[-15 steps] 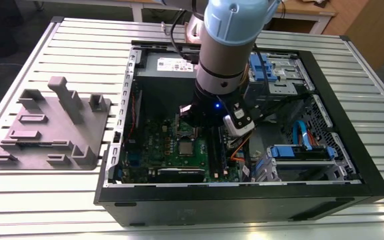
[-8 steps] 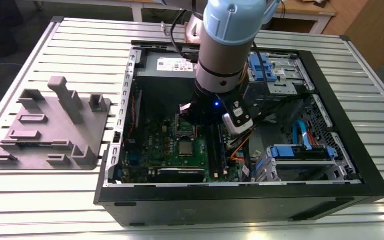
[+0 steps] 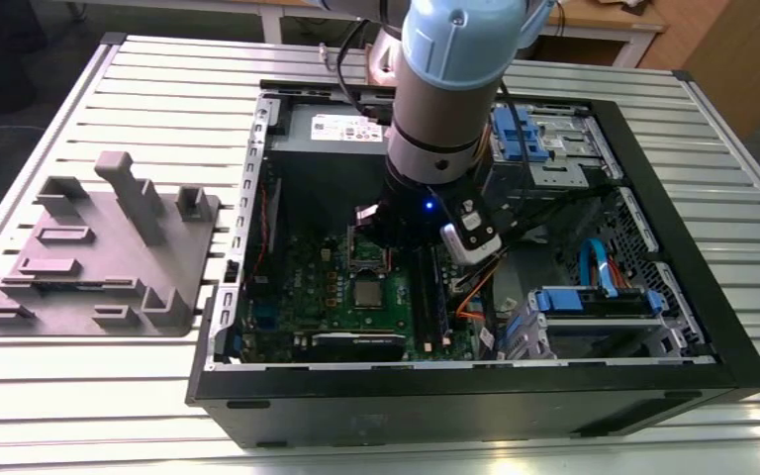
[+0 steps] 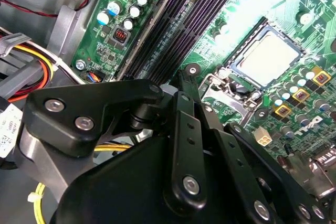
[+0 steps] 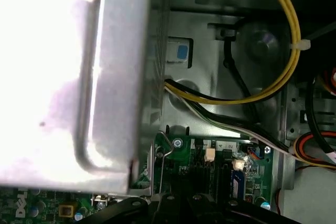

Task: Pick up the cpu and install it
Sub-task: 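Close the cpu cover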

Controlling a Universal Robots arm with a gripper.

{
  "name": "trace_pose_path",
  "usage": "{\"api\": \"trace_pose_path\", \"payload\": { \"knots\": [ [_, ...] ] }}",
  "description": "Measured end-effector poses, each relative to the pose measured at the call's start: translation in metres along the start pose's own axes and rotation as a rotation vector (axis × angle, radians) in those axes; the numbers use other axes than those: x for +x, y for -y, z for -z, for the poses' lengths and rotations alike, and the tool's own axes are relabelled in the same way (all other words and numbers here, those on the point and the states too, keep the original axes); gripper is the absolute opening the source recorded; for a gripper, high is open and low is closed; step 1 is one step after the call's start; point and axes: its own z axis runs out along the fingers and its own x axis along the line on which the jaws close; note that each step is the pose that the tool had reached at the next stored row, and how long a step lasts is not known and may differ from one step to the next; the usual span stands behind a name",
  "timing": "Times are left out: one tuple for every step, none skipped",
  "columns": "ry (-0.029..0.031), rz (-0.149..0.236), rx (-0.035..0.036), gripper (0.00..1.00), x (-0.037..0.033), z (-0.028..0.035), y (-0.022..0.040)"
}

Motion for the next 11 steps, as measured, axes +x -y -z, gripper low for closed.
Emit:
{"api": "trace_pose_path", "payload": {
  "knots": [
    [0.0001,0.000,0.0000,0.10,0.0000,0.0000,0.0000],
    [0.0000,0.000,0.0000,0.10,0.0000,0.0000,0.0000],
    [-0.0002,0.000,0.0004,0.10,0.0000,0.0009,-0.0001],
    [-0.0001,0.000,0.0003,0.10,0.0000,0.0027,-0.0002],
    [0.0000,0.000,0.0002,0.10,0.0000,0.0048,-0.0003],
    [0.0001,0.000,0.0000,0.10,0.0000,0.0064,-0.0004],
    [0.0000,0.000,0.0000,0.10,0.0000,0.0069,-0.0004],
    [0.0001,0.000,-0.0001,0.10,0.0000,0.0069,-0.0004],
    [0.0002,0.001,-0.0002,0.10,0.0000,0.0068,-0.0004],
    [0.0003,0.005,-0.0002,0.10,0.0000,0.0068,-0.0004],
    [0.0001,0.014,0.0001,0.10,0.0000,0.0068,-0.0004]
  ]
}}
